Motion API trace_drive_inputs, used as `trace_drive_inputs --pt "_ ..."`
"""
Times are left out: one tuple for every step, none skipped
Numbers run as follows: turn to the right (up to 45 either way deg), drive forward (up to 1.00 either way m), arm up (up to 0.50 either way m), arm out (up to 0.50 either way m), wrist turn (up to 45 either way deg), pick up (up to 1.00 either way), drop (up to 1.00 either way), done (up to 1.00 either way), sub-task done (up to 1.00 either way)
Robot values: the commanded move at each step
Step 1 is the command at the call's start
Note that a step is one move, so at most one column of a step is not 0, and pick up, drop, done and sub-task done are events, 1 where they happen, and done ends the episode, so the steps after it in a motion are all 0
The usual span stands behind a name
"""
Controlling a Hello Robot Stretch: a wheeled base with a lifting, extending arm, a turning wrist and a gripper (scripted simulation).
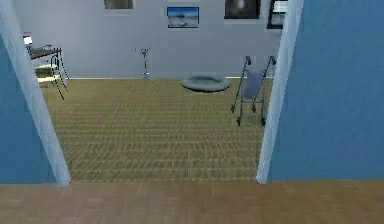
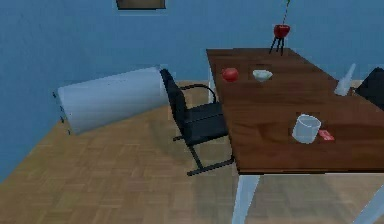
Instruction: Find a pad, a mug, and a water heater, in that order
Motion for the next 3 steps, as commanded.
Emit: trace_drive_inputs --pt "36.0 0.0 0.0 0.0 0.0 0.0 0.0 0.0 0.0" --pt "0.0 0.25 0.0 0.0 0.0 0.0 0.0 0.0 0.0" --pt "21.0 0.0 0.0 0.0 0.0 0.0 0.0 0.0 0.0"
